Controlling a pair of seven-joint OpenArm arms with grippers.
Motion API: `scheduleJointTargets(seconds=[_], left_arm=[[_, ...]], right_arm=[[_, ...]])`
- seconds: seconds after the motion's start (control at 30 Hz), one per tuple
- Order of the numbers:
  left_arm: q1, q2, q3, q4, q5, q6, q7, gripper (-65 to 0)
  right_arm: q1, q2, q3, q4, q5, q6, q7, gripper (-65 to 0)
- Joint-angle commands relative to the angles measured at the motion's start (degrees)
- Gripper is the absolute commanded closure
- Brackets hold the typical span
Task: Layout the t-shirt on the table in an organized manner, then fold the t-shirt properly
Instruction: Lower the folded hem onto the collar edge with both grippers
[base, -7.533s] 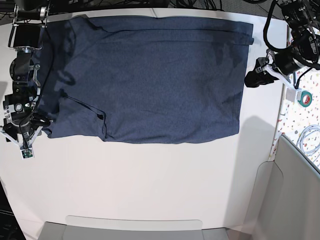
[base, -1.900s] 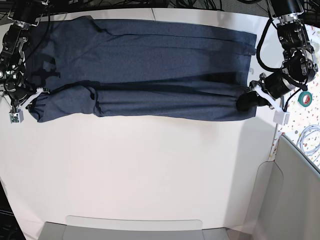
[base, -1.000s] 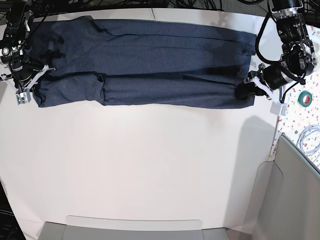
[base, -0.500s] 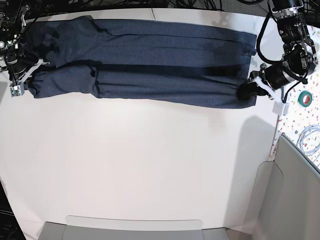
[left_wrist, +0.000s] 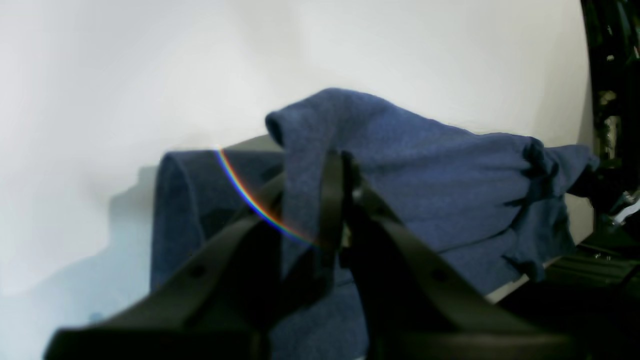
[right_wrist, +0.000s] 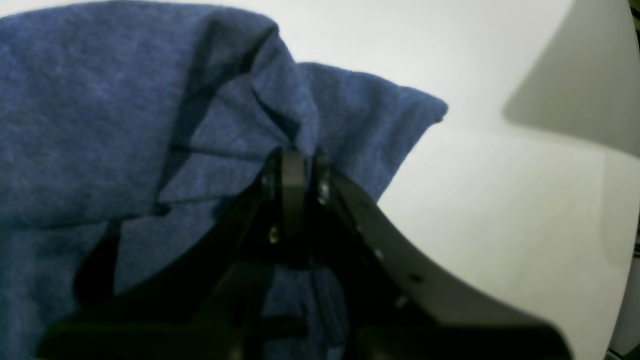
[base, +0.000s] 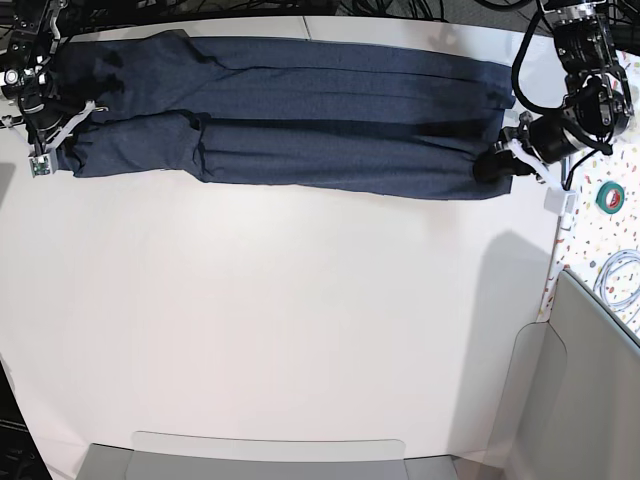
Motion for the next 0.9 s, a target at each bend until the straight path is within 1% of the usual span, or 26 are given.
scheduleJointTargets(seconds=[0.0,0.17,0.3,0.33,0.4,0.47,0.57,0.63,0.73,0.8,0.87], left_arm=[[-0.2,-1.1,-0.3,0.8,-0.7,-0.2,-0.7,-1.3],[1.4,-1.1,-0.3,0.7,-0.7,-0.2,-0.6,-1.5],[1.4,-1.1,-0.3,0.7,-0.7,-0.2,-0.5,-1.8],[1.4,-1.1,-0.3,0.7,-0.7,-0.1,0.3,-2.5],[1.2,-1.1,-0.4,0.7,-0.6,-0.1,2.0,-5.4],[1.0,-1.1,-0.5,0.7,-0.6,-0.1,3.5,-10.0],[0.9,-1.0,-0.7,0.7,-0.6,-0.1,4.2,-15.9],[1.0,-1.0,-0.8,0.7,-0.6,-0.1,4.2,-17.4],[1.1,-1.0,-0.8,0.7,-0.6,0.5,4.2,-17.5],[1.1,-1.0,-0.8,0.7,-0.9,2.7,4.3,-17.5],[1.1,-1.0,-0.8,0.8,-1.0,3.8,4.3,-17.5]], right_arm=[[0.2,1.1,0.5,-0.3,-0.5,-0.4,0.7,0.0],[0.6,1.1,0.5,-4.8,-0.5,-0.4,0.7,0.0],[0.6,1.1,0.5,-5.3,-0.5,-0.4,0.8,0.0],[0.6,1.1,0.5,-5.3,-0.5,-0.4,0.8,0.0],[0.6,1.1,0.5,-5.3,-0.5,-0.4,0.8,0.0],[0.6,1.1,0.5,-5.3,-0.5,-0.4,0.8,0.0],[0.6,1.1,0.5,-5.3,-0.5,-0.4,0.8,-0.5],[0.4,1.1,0.5,-5.2,-0.3,-0.4,0.8,-6.7],[0.2,1.1,0.5,-5.0,-0.3,-0.4,0.8,-15.8],[0.2,1.1,0.7,-4.9,-0.3,-0.4,0.8,-19.3],[0.2,1.1,0.9,-4.0,-0.3,-0.4,0.8,-20.6]])
